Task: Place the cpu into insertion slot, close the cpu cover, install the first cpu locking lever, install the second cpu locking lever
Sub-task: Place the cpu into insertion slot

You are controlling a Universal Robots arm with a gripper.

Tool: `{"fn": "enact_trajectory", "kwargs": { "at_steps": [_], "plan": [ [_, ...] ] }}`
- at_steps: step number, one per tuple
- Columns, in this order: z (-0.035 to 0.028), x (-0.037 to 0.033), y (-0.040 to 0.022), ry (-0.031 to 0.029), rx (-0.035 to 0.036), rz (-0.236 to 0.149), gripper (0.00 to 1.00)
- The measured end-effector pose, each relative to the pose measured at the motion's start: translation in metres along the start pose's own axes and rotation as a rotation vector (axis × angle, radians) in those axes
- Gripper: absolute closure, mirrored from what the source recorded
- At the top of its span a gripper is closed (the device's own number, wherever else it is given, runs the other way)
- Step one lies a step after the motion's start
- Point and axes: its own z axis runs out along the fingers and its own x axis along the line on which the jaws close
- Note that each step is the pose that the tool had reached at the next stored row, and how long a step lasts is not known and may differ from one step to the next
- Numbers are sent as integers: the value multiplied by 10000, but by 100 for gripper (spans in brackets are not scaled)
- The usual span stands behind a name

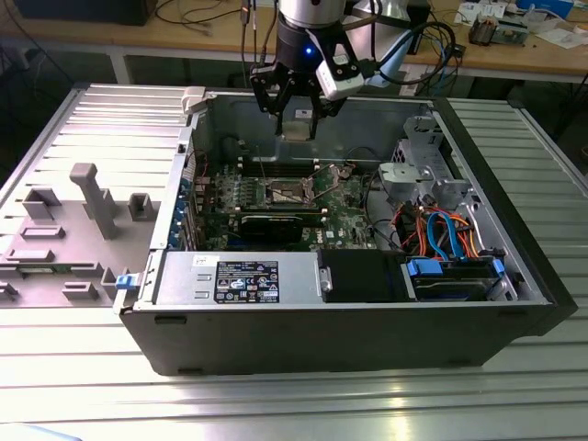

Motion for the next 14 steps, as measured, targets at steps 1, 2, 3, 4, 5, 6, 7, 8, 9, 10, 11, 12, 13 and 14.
{"fn": "enact_trajectory", "kwargs": {
  "at_steps": [1,2,3,4,5,6,7,8,9,10,11,12,13,14],
  "plan": [
    [3,0,0,0,0,0,45],
    [4,0,-1,1,1,0,45],
    [5,0,-1,1,1,1,45],
    [5,0,-1,1,1,0,45],
    [5,0,-1,1,1,0,45],
    [6,0,-1,0,1,0,45],
    [6,0,-1,1,0,0,45],
    [6,0,-1,1,1,0,45],
    [6,0,-1,1,1,0,45],
    [6,0,-1,0,1,0,45],
    [6,0,-1,1,1,0,45],
    [6,0,-1,0,1,6,45],
    [7,0,-1,-1,0,21,45],
    [7,0,-1,-5,0,56,45]
  ]
}}
